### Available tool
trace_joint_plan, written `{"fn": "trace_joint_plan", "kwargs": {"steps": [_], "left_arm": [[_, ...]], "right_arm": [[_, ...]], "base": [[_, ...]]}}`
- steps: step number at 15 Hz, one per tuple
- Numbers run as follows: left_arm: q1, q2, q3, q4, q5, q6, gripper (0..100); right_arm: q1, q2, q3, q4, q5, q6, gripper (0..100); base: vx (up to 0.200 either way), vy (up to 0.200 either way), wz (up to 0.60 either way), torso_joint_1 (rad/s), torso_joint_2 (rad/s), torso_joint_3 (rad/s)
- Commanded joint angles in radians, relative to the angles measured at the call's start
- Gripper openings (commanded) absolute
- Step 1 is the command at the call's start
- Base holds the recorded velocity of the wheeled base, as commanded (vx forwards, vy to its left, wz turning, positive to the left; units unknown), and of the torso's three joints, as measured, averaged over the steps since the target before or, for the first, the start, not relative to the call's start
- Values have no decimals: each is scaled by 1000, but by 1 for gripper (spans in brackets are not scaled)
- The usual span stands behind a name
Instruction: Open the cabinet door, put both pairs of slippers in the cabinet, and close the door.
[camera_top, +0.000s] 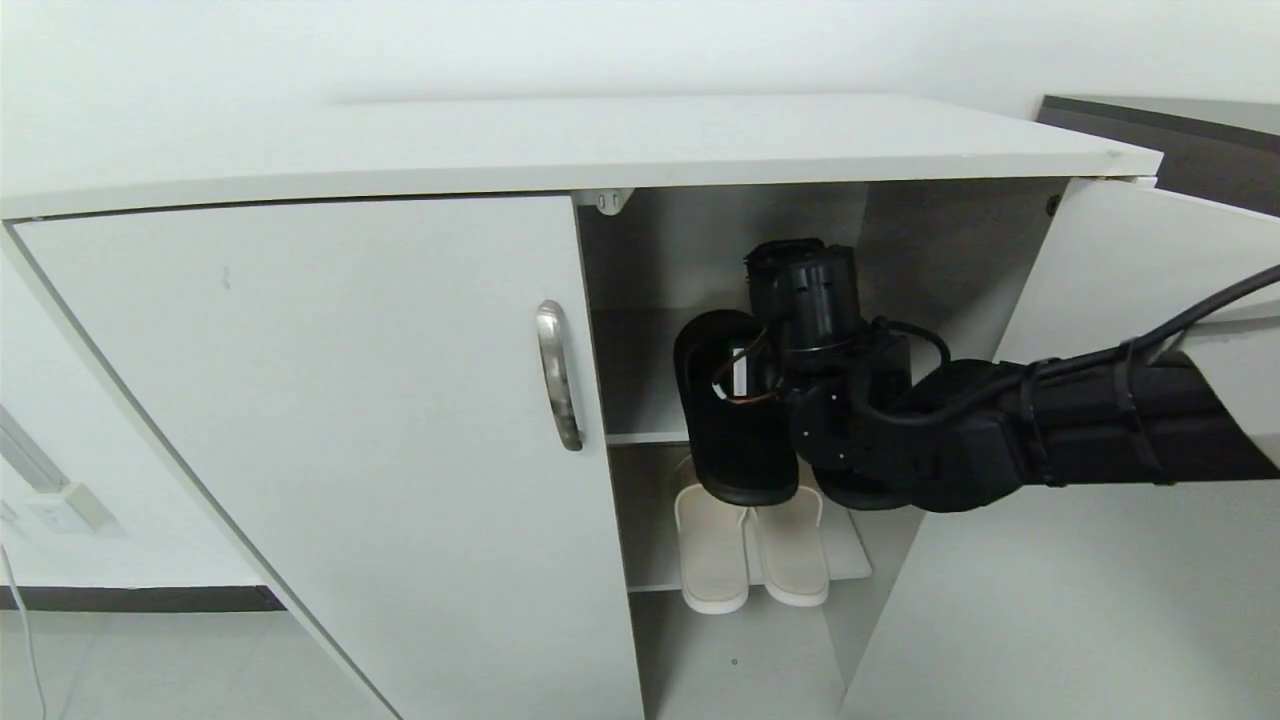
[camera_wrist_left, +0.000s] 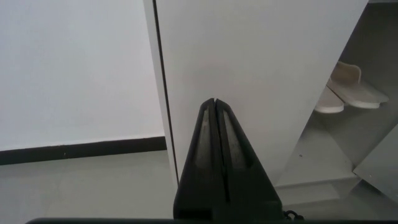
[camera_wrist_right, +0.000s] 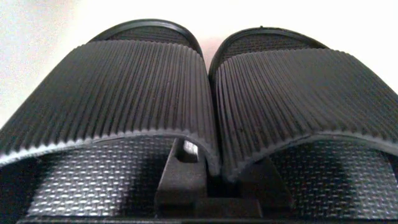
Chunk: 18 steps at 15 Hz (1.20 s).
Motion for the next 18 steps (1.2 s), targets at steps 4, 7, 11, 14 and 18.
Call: {"fn": "trace_joint_plan", "kwargs": {"steps": [4, 7, 11, 14, 18], "left_arm": [[0, 0, 0, 0, 0, 0, 0], [0, 0, 0, 0, -2, 1, 0], [0, 0, 0, 0, -2, 3, 0], [0, 0, 0, 0, -2, 3, 0], [0, 0, 0, 0, -2, 4, 0]], "right_arm": [[-34, 121, -235, 110, 14, -16, 0], [-38, 147, -317, 168, 16, -16, 0], [-44, 172, -356, 186, 16, -19, 0], [-44, 172, -357, 186, 16, -19, 100], [-43, 161, -347, 188, 9, -18, 100]], "base": [[0, 0, 0, 0, 0, 0], [0, 0, 0, 0, 0, 0], [0, 0, 0, 0, 0, 0], [0, 0, 0, 0, 0, 0], [0, 0, 0, 0, 0, 0]]}}
